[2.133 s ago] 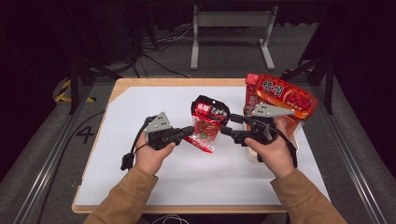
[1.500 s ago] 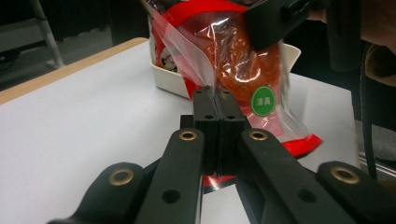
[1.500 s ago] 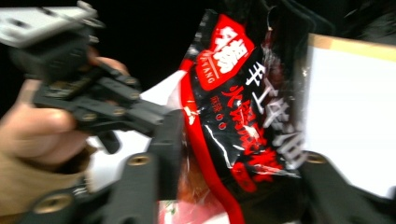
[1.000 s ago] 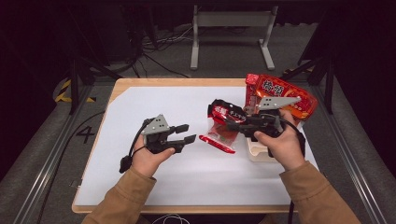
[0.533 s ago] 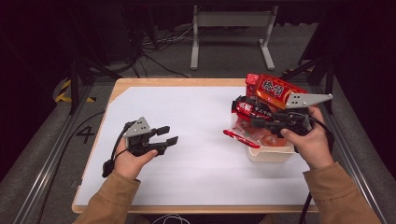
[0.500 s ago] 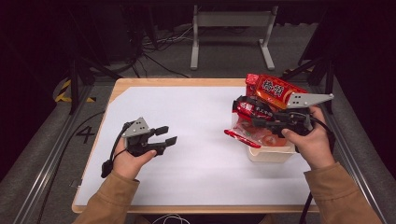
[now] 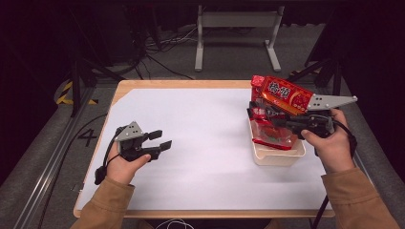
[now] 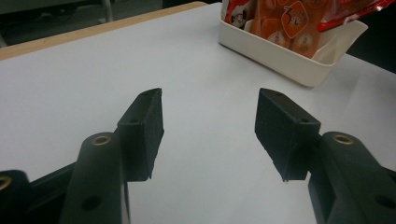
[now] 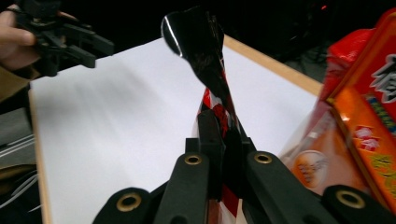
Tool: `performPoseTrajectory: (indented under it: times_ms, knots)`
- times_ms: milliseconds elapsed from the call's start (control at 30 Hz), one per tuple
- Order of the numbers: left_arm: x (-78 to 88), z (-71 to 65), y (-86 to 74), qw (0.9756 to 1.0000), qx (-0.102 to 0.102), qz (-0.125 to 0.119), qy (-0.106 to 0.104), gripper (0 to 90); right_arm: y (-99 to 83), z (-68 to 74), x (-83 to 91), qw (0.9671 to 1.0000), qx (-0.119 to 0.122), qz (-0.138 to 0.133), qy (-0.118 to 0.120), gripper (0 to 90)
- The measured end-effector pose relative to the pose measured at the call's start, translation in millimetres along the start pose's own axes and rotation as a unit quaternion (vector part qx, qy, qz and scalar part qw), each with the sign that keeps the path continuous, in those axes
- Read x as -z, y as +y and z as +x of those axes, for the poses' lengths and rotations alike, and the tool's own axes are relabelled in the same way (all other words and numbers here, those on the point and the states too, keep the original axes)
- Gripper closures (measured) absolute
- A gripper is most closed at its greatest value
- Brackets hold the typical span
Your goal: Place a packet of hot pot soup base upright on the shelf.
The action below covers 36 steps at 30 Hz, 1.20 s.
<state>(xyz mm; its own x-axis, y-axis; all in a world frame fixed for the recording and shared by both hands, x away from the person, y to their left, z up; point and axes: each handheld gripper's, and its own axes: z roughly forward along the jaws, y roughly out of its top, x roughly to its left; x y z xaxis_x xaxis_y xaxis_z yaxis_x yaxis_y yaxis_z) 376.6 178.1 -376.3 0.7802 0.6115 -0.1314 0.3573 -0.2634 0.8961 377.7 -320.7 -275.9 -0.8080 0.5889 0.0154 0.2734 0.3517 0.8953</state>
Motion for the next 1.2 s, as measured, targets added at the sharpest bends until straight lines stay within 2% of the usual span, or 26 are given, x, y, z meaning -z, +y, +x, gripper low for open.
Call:
performPoseTrajectory:
  times_ms: [167,300,400,500,667,1033,1200]
  knots:
    - [0.7,1.1,-2.2,1.0,0.009,-0.002,0.002,43.2,-10.1,-7.9,10.7,0.9999,0.003,-0.011,-0.008,90.0]
    - [2.4,3.0,-2.3,0.9999,0.012,-0.007,0.005,43.8,-20.7,-15.9,19.0,0.9998,-0.004,-0.018,-0.012,89.9]
    - [2.4,2.7,-2.6,0.9998,0.018,-0.007,0.005,43.7,-27.3,-19.8,22.0,0.9997,-0.006,-0.023,-0.004,89.9]
    - [2.5,3.6,-2.9,0.9999,0.013,-0.006,0.006,43.9,-32.0,-21.0,22.3,0.9998,0.001,-0.022,0.003,89.9]
    - [2.9,4.0,-3.7,0.9998,0.016,-0.006,0.006,44.0,-37.0,-22.2,19.2,0.9996,0.007,-0.021,0.017,89.9]
    - [7.0,4.5,-5.7,0.9997,0.021,-0.007,0.011,44.2,-41.9,-22.6,9.4,0.9963,0.006,-0.018,0.084,89.9]
    - [8.0,4.5,-7.3,0.9996,0.023,-0.008,0.013,44.1,-43.1,-24.9,8.0,0.9954,0.004,-0.013,0.095,89.9]
